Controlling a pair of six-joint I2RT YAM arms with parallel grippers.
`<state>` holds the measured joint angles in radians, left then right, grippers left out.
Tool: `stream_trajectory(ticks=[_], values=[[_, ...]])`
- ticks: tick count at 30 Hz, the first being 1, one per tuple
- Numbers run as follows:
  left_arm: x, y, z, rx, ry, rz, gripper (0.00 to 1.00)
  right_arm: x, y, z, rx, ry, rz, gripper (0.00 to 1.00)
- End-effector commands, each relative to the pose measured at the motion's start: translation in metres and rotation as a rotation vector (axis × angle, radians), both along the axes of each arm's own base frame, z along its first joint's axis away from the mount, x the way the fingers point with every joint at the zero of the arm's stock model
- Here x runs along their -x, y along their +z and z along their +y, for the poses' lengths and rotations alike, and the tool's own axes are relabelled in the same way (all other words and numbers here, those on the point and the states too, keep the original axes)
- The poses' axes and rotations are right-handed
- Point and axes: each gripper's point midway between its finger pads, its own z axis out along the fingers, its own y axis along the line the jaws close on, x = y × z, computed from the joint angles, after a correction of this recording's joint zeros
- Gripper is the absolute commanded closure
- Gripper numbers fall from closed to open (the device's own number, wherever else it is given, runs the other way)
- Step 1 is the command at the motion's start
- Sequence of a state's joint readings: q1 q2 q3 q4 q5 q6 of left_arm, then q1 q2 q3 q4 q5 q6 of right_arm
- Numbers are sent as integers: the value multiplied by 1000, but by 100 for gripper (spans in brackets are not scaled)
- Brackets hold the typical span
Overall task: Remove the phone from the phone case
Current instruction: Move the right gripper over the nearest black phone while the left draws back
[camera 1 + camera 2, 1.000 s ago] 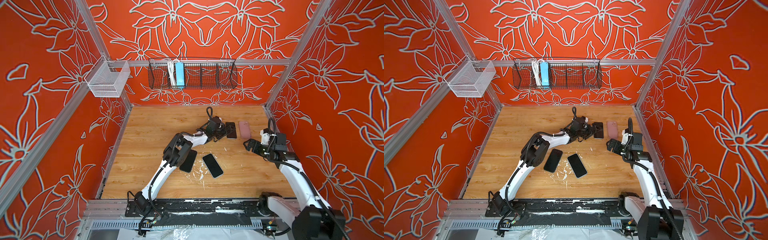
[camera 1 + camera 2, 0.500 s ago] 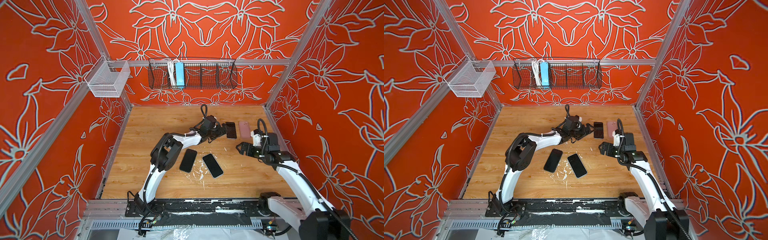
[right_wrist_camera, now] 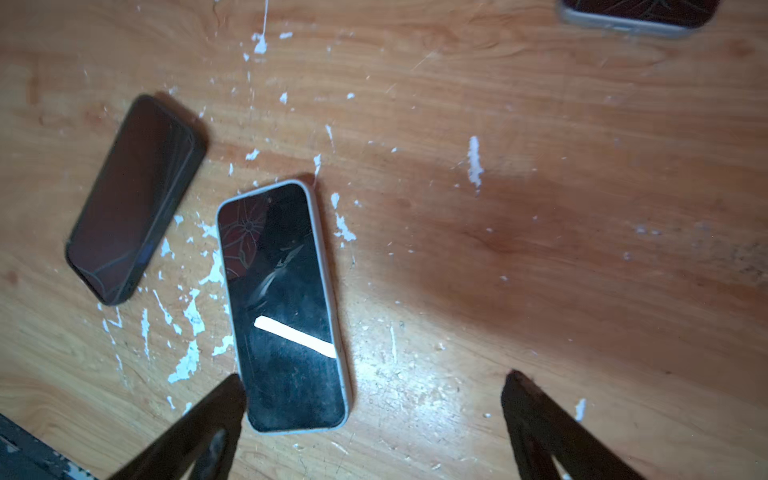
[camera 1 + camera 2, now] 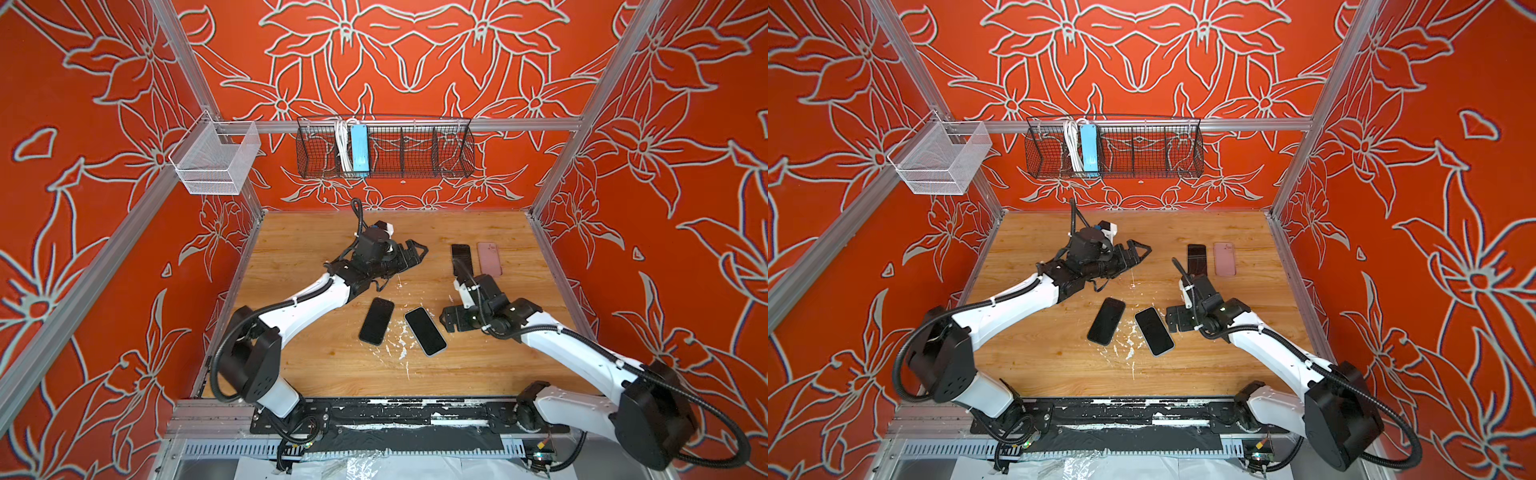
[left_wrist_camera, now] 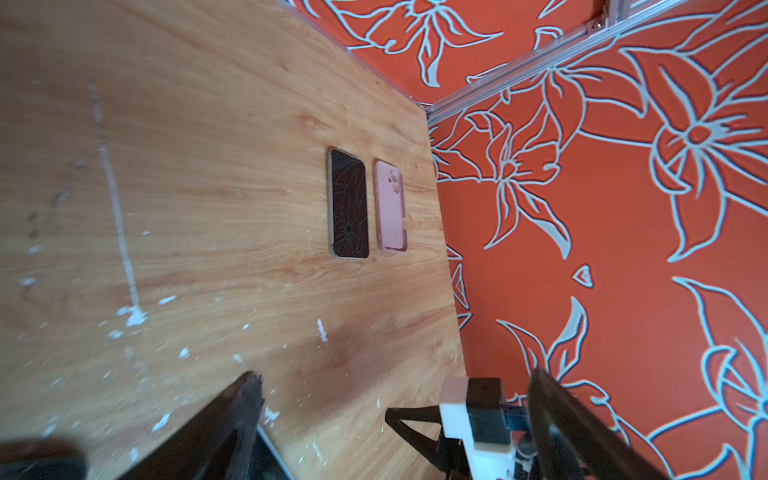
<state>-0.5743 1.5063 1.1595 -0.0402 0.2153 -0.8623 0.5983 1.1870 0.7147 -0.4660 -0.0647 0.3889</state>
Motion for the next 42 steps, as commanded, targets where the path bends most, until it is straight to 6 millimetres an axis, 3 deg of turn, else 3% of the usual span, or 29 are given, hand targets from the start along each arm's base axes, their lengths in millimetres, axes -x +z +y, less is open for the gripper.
stream_trajectory(ticks=[1,12,19,28,42], values=[[20,-6,39,-127,46,36,3,-7,7,13,57,-6,-60,2],[64,-11,128,-58,190,89,3,3,-28,55,156,116,-13,4],[76,-9,163,-37,277,88,3,3,-43,74,198,167,7,7],[78,-23,171,1,291,129,3,6,-64,73,253,172,50,9],[70,-25,165,52,275,135,3,19,-71,60,286,173,77,7]])
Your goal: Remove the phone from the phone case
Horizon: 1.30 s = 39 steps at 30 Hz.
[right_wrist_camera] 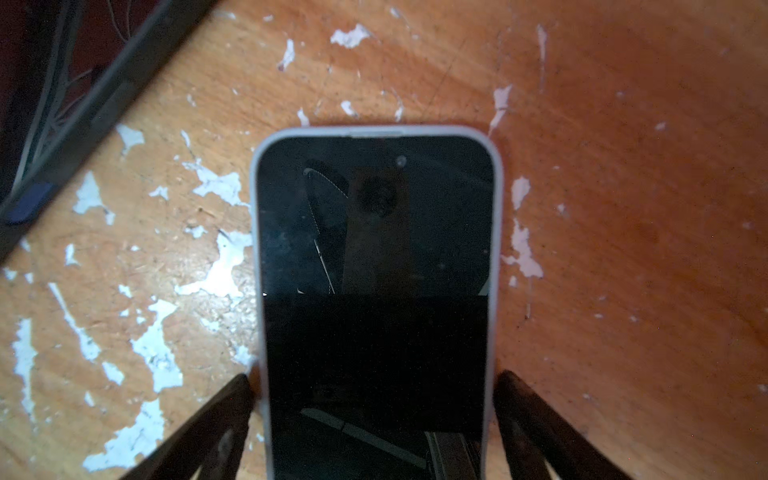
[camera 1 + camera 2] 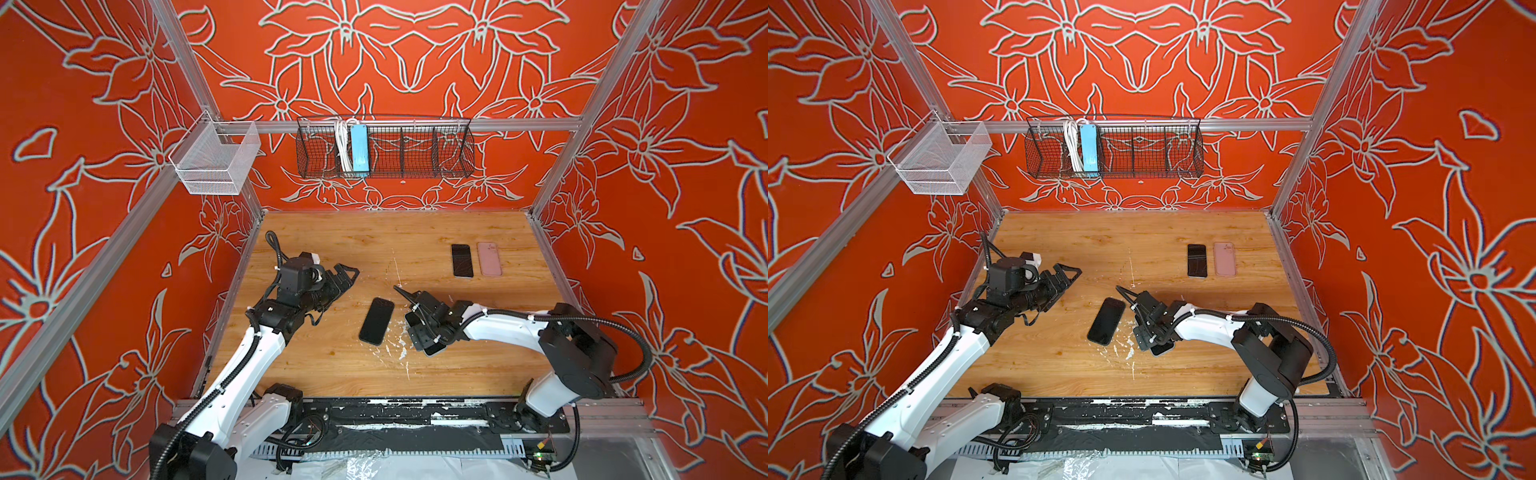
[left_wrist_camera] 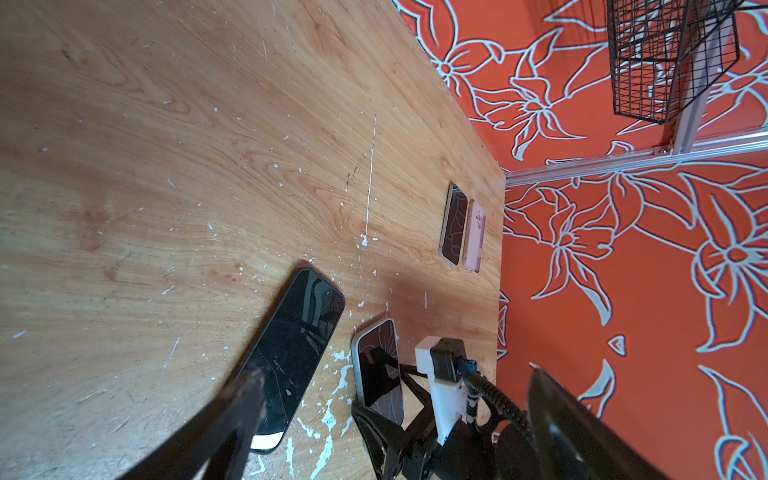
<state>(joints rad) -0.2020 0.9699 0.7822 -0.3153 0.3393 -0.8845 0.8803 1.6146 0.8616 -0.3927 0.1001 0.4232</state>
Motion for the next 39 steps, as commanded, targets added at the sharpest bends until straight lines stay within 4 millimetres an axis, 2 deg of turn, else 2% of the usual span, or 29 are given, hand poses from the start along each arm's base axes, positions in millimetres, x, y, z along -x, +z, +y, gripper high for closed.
stream_trajectory(ticks=[1,12,22,26,29,30,33,34,39], values=[[-3,0,0,23,4,-11,3,10,-4,-13,54,-5,13,7],[-3,-7,-2,46,8,2,3,23,-4,-30,80,-12,15,10],[-3,-8,-4,61,-1,5,3,20,-11,-20,65,2,29,16],[-2,-12,-4,63,3,12,3,21,-13,-16,49,11,39,24],[-2,-17,-5,76,2,21,3,22,-13,-14,42,12,42,40],[-1,-17,-7,84,-4,19,3,22,-13,-14,39,14,42,42],[-1,-18,-9,102,-11,18,3,21,-10,-14,37,10,34,45],[-3,-28,-10,102,-11,50,3,20,-9,-14,35,9,29,46],[0,-37,-15,124,-20,84,3,14,1,-8,6,8,1,49]])
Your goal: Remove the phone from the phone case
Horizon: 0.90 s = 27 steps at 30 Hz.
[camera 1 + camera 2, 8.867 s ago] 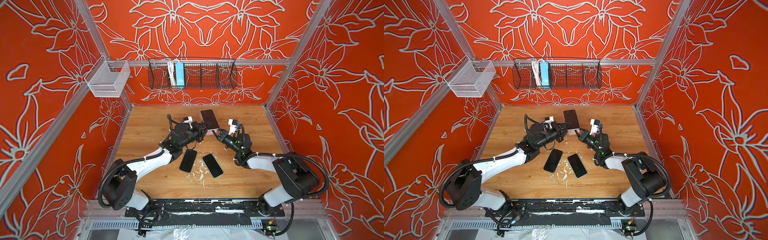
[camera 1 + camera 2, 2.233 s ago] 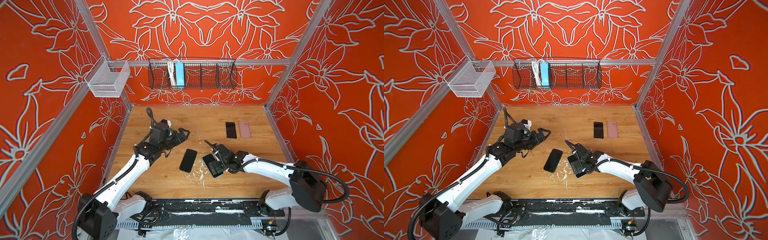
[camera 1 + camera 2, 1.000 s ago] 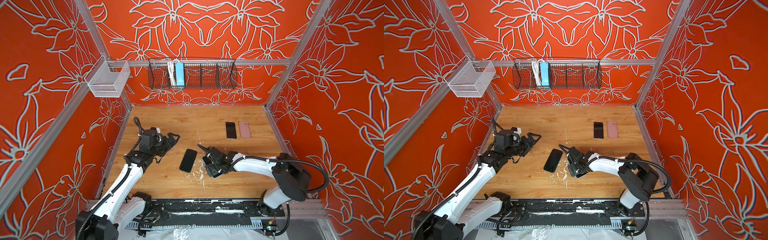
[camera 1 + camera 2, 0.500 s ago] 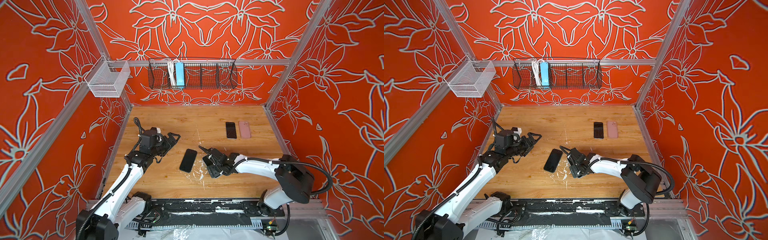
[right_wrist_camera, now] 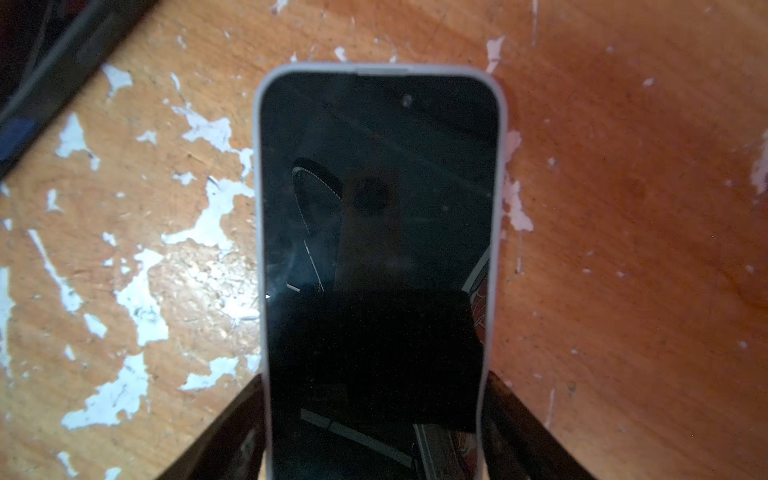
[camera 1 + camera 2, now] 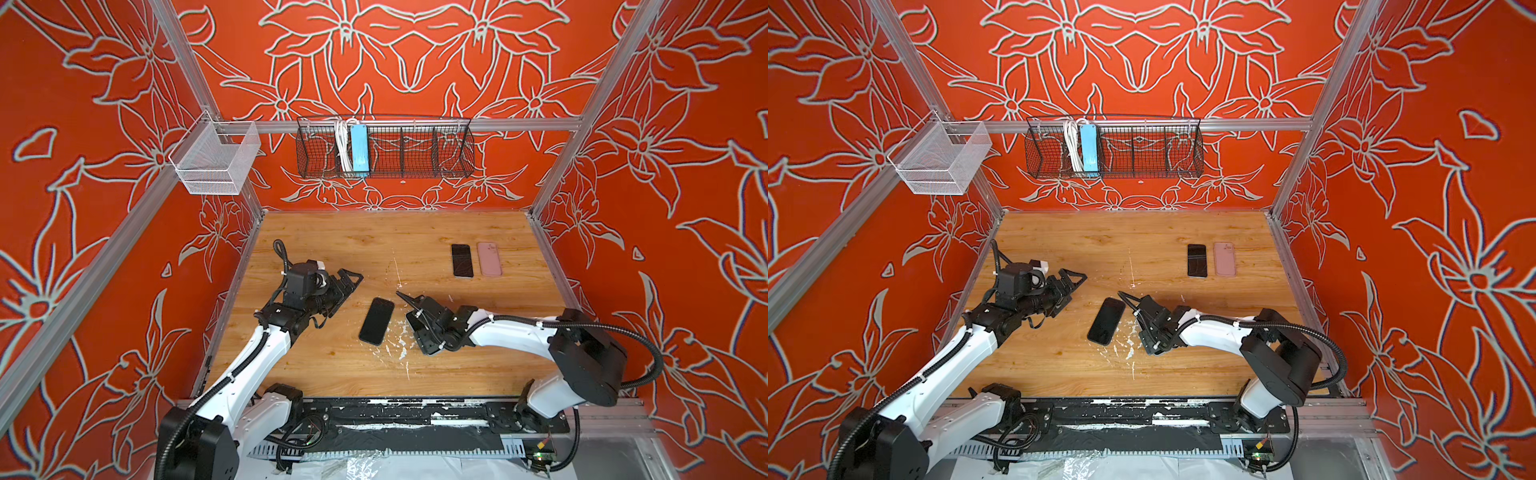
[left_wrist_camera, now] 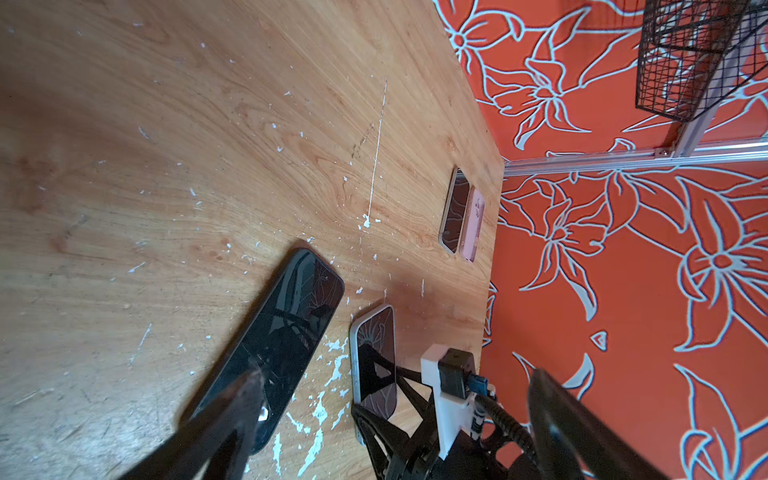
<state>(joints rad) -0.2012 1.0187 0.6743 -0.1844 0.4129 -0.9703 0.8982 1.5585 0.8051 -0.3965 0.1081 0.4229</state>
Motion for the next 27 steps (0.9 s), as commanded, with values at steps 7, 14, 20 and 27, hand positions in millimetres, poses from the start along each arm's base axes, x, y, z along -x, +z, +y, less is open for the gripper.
stream_trajectory(ticks=[7,14,20,27], values=[[6,-16,-26,31,-45,29,3,-8,16,12,-66,-16,-16,55],[3,-29,-61,15,-142,49,2,-17,32,14,-115,-32,-38,55],[-3,-39,-95,33,-238,62,4,-23,43,12,-149,-49,-55,55],[-10,-55,-137,117,-321,69,15,-26,62,15,-202,-45,-72,55]])
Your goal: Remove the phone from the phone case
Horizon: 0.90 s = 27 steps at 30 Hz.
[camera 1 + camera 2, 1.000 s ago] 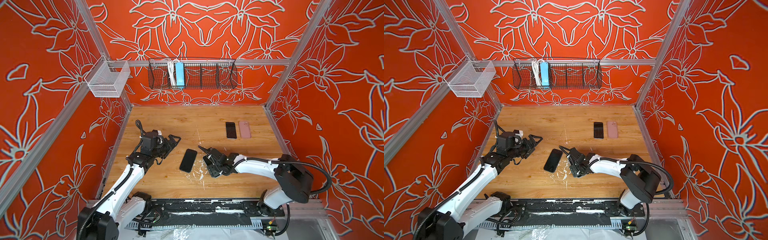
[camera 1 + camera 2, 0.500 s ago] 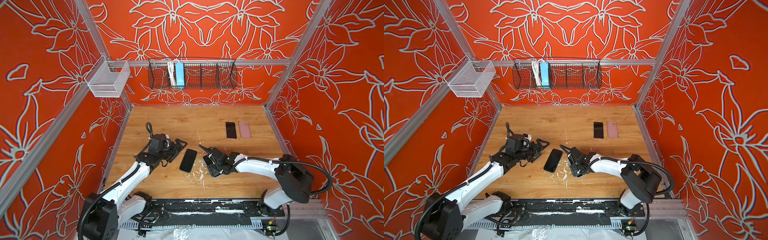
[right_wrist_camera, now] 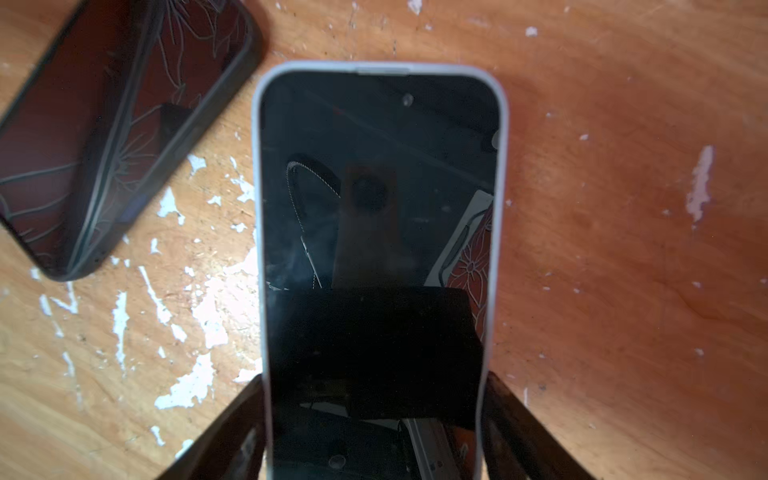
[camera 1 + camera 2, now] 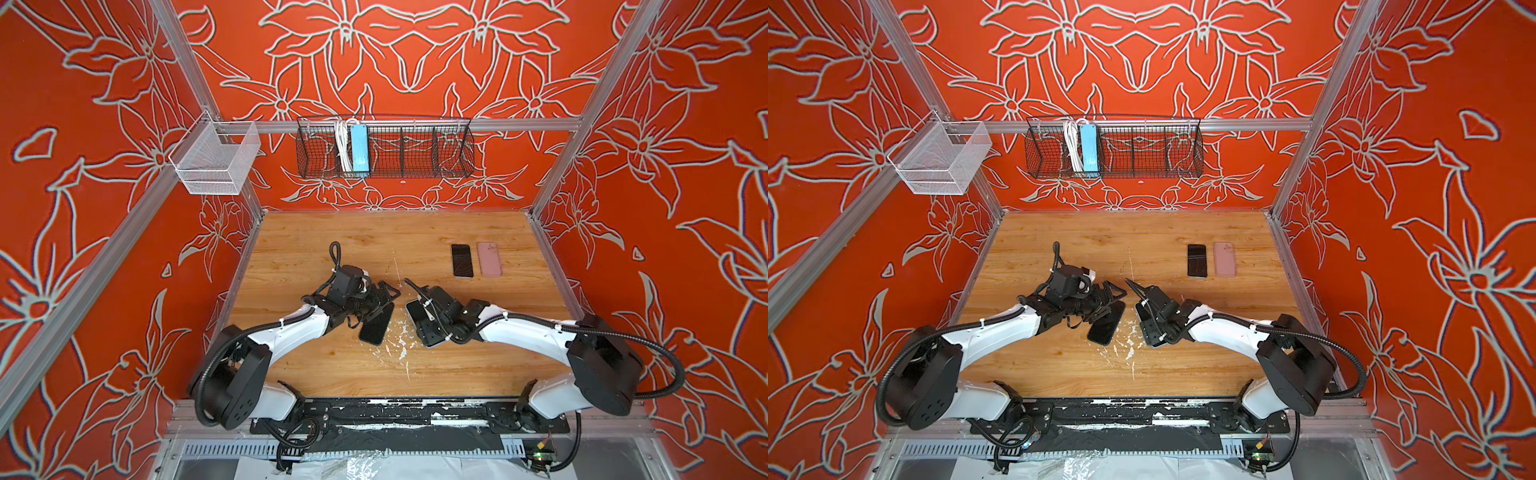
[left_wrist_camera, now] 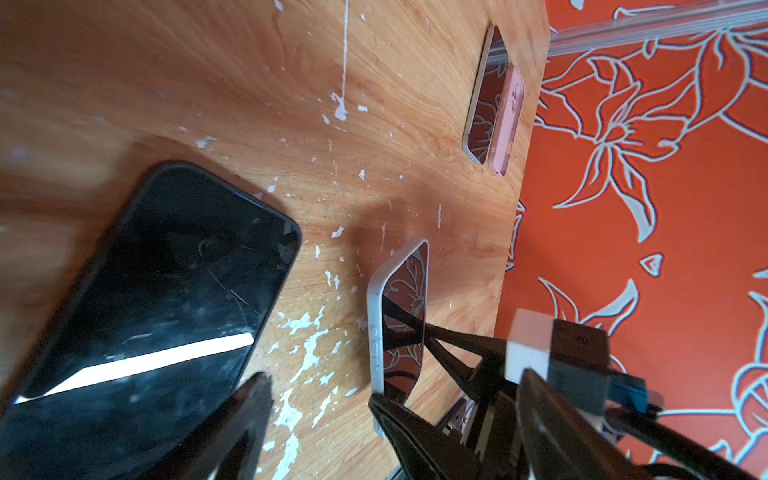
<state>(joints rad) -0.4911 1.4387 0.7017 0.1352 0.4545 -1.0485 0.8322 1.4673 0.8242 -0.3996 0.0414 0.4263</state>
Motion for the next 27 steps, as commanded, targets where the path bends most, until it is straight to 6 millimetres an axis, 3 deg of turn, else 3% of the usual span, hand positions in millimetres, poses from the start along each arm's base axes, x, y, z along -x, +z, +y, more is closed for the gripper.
stream_trajectory(ticks=[1,9,17,27], values=[[-9,13,-26,85,-46,-45,15,-11,33,13,-83,-2,-57,55],[-15,14,-58,64,-107,-70,18,-14,58,15,-119,6,-96,55],[-14,17,-72,90,-135,-82,47,-18,67,15,-155,-15,-114,55],[-9,21,-79,113,-152,-94,59,-30,78,17,-226,-45,-112,55]])
